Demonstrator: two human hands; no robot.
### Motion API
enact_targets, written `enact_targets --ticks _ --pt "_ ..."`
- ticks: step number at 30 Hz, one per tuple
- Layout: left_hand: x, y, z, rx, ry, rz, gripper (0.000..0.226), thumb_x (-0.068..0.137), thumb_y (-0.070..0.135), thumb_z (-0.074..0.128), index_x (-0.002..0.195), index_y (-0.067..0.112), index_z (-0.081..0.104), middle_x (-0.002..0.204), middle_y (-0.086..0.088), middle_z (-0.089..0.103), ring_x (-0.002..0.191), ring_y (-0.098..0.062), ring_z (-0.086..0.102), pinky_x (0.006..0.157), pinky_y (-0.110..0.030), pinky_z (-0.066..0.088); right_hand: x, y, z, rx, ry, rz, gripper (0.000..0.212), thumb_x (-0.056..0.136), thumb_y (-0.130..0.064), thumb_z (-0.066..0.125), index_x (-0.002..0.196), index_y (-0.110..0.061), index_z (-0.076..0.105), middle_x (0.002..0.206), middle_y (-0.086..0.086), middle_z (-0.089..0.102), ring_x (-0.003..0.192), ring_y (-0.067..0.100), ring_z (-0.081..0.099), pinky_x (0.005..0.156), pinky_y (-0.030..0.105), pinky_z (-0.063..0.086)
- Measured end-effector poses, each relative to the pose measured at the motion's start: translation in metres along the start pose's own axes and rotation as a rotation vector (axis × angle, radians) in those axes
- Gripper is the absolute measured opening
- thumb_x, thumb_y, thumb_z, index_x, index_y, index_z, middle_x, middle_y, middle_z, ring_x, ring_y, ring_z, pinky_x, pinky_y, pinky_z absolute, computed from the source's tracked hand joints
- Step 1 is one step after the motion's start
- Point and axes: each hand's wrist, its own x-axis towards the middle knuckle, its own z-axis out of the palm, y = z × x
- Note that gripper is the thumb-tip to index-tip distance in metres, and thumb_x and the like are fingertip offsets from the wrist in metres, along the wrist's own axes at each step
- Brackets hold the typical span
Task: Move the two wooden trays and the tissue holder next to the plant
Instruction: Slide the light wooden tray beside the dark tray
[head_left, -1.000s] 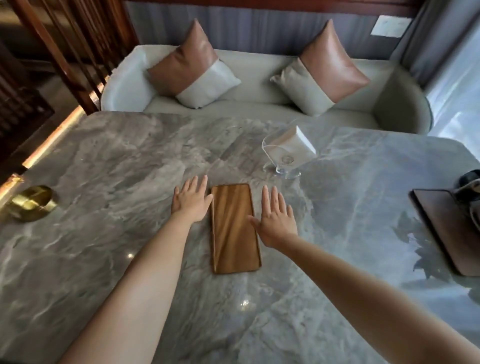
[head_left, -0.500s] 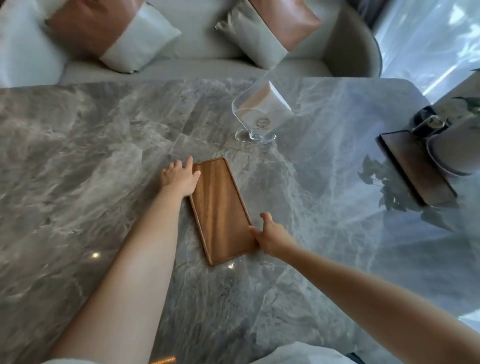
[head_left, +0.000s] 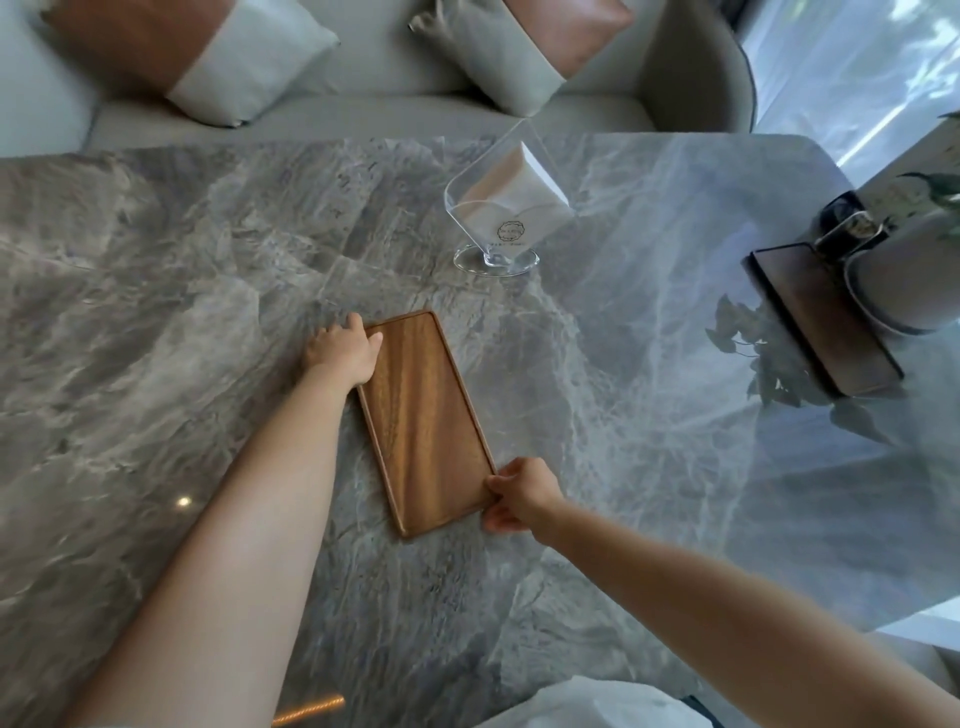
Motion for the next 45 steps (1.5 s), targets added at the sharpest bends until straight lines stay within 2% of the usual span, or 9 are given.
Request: enact_targets --ticks 4,9,13,17,24,26,31,35,45 --pt "-0.008 0.001 0.002 -0.052 -0.007 -0.058 0.051 0.099 0.038 0.029 0.133 0.000 0.034 0.138 -0.028 0.045 0.128 -0.043 0.043 0.104 -0.048 0.037 -0.001 0.002 -0.014 0.026 0.004 -0.007 0.023 0.091 -0.008 0.051 0.069 -0.011 0.047 0.058 0.011 0.056 0.036 0.017 0.056 0.036 0.028 0.052" --pt "-0.021 0.021 -0.004 -0.173 0.022 -0.123 0.053 0.100 0.038 0.026 0.138 0.001 0.029 0.137 -0.029 0.045 0.125 -0.044 0.045 0.102 -0.051 0.038 -0.003 0.002 -0.045 0.064 0.015 -0.035 0.024 0.093 -0.008 0.048 0.069 -0.011 0.048 0.052 0.010 0.056 0.029 0.011 0.054 0.032 0.023 0.049" --pt "-0.027 0.047 -0.011 -0.247 0.078 -0.102 0.049 0.099 0.036 0.028 0.127 -0.003 0.038 0.132 -0.033 0.047 0.123 -0.045 0.046 0.102 -0.049 0.038 -0.004 0.001 -0.086 0.090 0.039 -0.105 0.023 0.092 -0.008 0.050 0.069 -0.010 0.050 0.055 0.009 0.056 0.033 0.010 0.054 0.033 0.022 0.049" --pt "-0.031 0.079 -0.010 -0.259 0.094 -0.084 0.047 0.099 0.037 0.029 0.120 -0.003 0.044 0.126 -0.034 0.053 0.119 -0.046 0.049 0.099 -0.047 0.040 -0.002 0.007 -0.135 0.093 0.082 -0.148 0.022 0.091 -0.010 0.052 0.069 -0.009 0.051 0.055 0.009 0.058 0.029 0.006 0.054 0.032 0.018 0.047" --pt "-0.043 0.165 -0.012 -0.246 0.095 -0.024 0.046 0.099 0.037 0.029 0.122 0.001 0.044 0.127 -0.030 0.054 0.118 -0.043 0.051 0.098 -0.047 0.042 0.009 0.022 -0.217 0.094 0.144 -0.184 0.029 0.091 -0.009 0.053 0.062 -0.009 0.052 0.054 0.010 0.058 0.037 0.012 0.056 0.034 0.019 0.048" --pt "-0.044 0.195 -0.011 -0.244 0.083 -0.001 0.046 0.099 0.037 0.028 0.126 0.002 0.042 0.129 -0.029 0.053 0.119 -0.042 0.051 0.098 -0.047 0.042 0.014 0.028 -0.242 0.109 0.162 -0.181 0.028 0.091 -0.009 0.053 0.063 -0.008 0.052 0.053 0.010 0.058 0.032 0.010 0.055 0.033 0.020 0.048" --pt "-0.033 0.271 0.000 -0.284 0.043 0.070 0.046 0.099 0.035 0.028 0.126 0.000 0.042 0.137 -0.026 0.047 0.123 -0.041 0.047 0.101 -0.045 0.039 0.031 0.046 -0.305 0.137 0.237 -0.178 0.026 0.090 -0.009 0.055 0.064 -0.007 0.054 0.052 0.011 0.060 0.039 0.016 0.057 0.036 0.021 0.047" --pt "-0.021 0.330 0.012 -0.306 -0.020 0.073 0.046 0.099 0.036 0.027 0.127 0.001 0.040 0.133 -0.028 0.050 0.122 -0.042 0.048 0.101 -0.044 0.040 0.050 0.061 -0.348 0.168 0.289 -0.149 0.021 0.090 -0.007 0.053 0.069 -0.006 0.053 0.056 0.011 0.060 0.040 0.016 0.055 0.034 0.021 0.046" --pt "0.013 0.435 0.038 -0.238 -0.090 0.099 0.048 0.099 0.031 0.025 0.135 -0.001 0.030 0.141 -0.029 0.042 0.128 -0.042 0.043 0.105 -0.045 0.036 0.092 0.089 -0.405 0.292 0.309 -0.103 0.023 0.094 -0.003 0.042 0.073 -0.010 0.049 0.054 0.011 0.056 0.039 0.017 0.053 0.038 0.023 0.048"
